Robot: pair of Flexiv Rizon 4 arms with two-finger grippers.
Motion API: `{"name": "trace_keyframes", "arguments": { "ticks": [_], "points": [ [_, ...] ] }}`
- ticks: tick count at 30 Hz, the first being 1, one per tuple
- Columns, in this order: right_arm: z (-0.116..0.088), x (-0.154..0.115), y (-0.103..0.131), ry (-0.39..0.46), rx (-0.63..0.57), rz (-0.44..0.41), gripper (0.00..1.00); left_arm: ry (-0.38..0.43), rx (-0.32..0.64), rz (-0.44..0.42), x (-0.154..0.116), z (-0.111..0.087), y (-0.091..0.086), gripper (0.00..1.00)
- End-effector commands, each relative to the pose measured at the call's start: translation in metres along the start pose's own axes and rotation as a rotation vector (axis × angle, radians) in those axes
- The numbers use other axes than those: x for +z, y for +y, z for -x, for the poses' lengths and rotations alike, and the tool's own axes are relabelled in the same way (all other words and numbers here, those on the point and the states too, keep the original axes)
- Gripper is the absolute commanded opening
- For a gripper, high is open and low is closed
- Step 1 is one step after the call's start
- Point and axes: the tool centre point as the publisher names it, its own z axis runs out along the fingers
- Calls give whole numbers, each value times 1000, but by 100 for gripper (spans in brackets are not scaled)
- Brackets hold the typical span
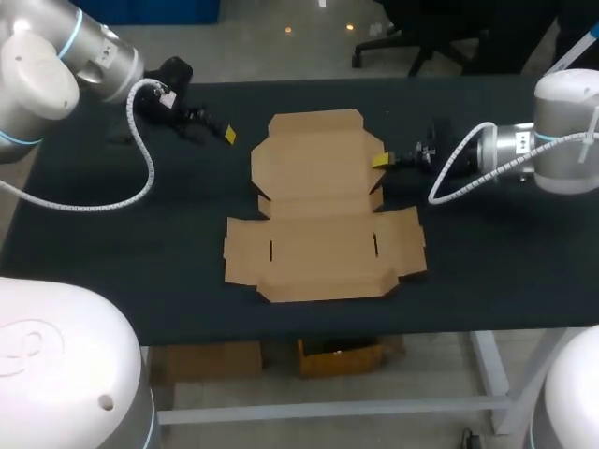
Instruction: Assemble the packaging by folding the flat box into shape, placing the metal phone stand inside, and closing the box properly
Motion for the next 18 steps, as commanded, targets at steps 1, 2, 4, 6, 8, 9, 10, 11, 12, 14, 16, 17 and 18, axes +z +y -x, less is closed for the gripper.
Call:
{"name": "trace_keyframes", "arguments": {
  "ticks": [1,2,4,6,8,9,10,11,12,14,16,17,18],
  "points": [
    [-2,-2,3,26,-19,18,0,3,30,-42,4,-2,-2,100],
    [-4,-3,3,26,-29,25,0,10,45,-56,5,-2,-2,100],
    [-7,-3,4,33,-39,33,0,6,66,-80,6,-4,-3,100],
    [-8,-4,5,42,-47,47,0,28,84,-109,8,-5,-4,100],
    [-9,-4,5,48,-51,58,0,40,104,-126,11,-6,-5,100],
    [-10,-4,6,54,-58,64,0,39,109,-133,13,-7,-6,100],
    [-11,-4,6,60,-64,74,0,46,119,-142,15,-8,-6,100],
    [-11,-4,6,61,-67,79,0,60,122,-145,15,-8,-6,100],
    [-12,-5,6,64,-73,86,0,70,126,-155,17,-8,-7,100],
    [-13,-5,7,74,-81,102,0,91,134,-172,19,-8,-8,100],
    [-15,-5,9,74,-95,114,0,109,148,-187,19,-10,-10,100],
    [-16,-5,10,79,-102,119,0,119,158,-197,20,-13,-11,100],
    [-17,-5,11,77,-106,121,0,128,167,-204,20,-15,-12,100]
  ]
}}
